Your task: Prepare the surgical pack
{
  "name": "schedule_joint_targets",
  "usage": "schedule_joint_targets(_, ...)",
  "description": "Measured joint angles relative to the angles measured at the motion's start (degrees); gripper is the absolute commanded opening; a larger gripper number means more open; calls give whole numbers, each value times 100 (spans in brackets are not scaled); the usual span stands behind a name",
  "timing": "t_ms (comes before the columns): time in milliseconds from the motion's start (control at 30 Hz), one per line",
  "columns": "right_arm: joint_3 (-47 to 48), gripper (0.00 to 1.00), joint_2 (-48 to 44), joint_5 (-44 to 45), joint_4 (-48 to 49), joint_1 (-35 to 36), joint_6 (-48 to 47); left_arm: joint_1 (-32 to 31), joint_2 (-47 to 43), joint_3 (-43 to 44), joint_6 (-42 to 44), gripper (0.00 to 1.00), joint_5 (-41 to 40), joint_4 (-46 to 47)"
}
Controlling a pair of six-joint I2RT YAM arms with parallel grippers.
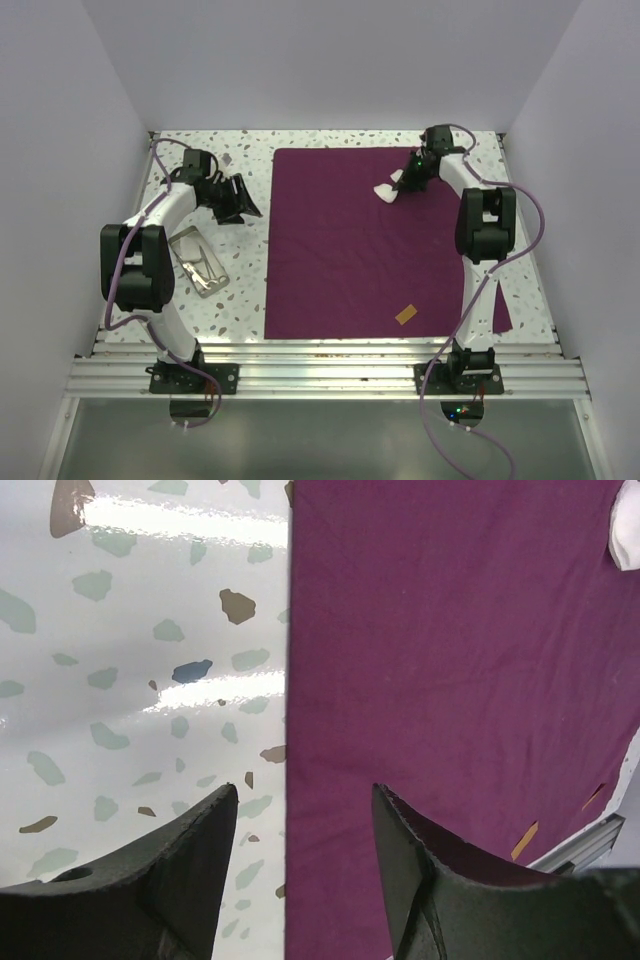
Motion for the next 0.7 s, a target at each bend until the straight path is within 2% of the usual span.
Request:
schedule_joint_targets(367, 400, 0, 0, -90, -181, 33, -358, -2, 0, -4, -11, 60, 149, 35)
schedule_joint_targets(700, 1740, 0, 365, -48, -201, 52, -494, -2, 9, -74, -17, 60, 170, 90)
